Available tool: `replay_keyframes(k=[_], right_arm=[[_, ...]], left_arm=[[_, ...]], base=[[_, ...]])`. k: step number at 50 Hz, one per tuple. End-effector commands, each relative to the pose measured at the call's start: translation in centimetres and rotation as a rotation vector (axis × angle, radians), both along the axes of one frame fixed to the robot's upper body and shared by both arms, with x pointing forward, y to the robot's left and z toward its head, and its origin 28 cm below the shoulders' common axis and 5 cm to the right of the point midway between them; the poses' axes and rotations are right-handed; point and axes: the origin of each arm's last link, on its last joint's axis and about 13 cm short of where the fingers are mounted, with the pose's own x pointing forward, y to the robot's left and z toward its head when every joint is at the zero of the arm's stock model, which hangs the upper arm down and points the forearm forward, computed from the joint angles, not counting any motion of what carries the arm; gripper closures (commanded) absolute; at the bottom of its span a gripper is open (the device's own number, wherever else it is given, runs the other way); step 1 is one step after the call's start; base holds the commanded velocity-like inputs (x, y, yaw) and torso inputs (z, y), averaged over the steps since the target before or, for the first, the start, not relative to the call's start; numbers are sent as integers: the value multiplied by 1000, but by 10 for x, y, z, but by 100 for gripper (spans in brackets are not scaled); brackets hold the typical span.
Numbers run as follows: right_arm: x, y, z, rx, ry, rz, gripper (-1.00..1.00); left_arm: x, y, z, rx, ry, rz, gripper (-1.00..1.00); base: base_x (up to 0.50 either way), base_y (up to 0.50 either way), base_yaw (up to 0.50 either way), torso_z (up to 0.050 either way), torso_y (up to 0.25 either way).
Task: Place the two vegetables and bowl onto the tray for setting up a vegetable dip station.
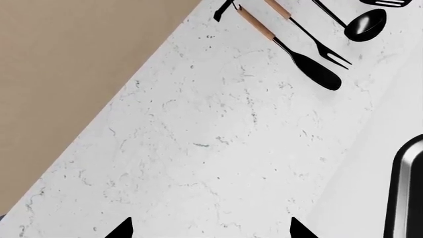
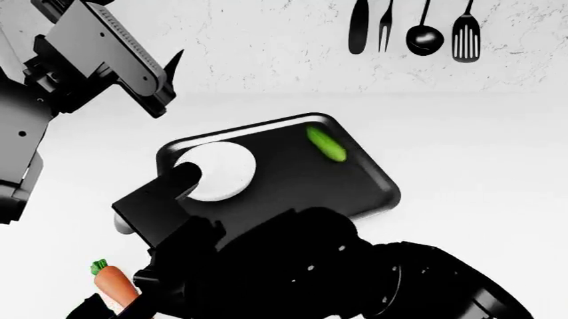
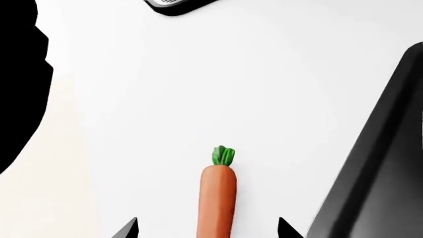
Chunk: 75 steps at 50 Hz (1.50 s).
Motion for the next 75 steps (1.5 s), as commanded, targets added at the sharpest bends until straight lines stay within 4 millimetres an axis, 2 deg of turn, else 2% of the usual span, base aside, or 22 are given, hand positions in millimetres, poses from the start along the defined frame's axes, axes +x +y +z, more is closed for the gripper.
replay_keyframes(k=[1,12,23,37,55,56,69,75], right_arm=[[-9,7,-9,9,24,39,-100],[-16,12,-14,23,46,61,-100],[-2,12,-32,1,36,19,-100],[-11,15,-42,-4,60,53,-100],[-7,18,-60,-28,85,41,-100],[-8,18,-60,-24,67,46,100],[-12,18,-59,-21,59,58,100],[-12,17,-51,-6,32,80,100]], left_arm=[[1,-1,2,4,-1,-1,-100],[0,0,2,1,-3,0,-100],[0,0,2,-2,-3,1,-100],[0,0,2,-1,-5,2,-100],[1,-1,2,-1,-3,1,-100],[1,-1,1,-2,-3,1,-100],[1,-1,0,-5,-5,-1,-100],[1,-2,1,-5,-6,-1,-100]], base=[[0,0,0,0,0],[0,0,0,0,0],[0,0,0,0,0],[0,0,0,0,0],[0,0,0,0,0],[0,0,0,0,0],[0,0,1,0,0],[0,2,3,0,0]])
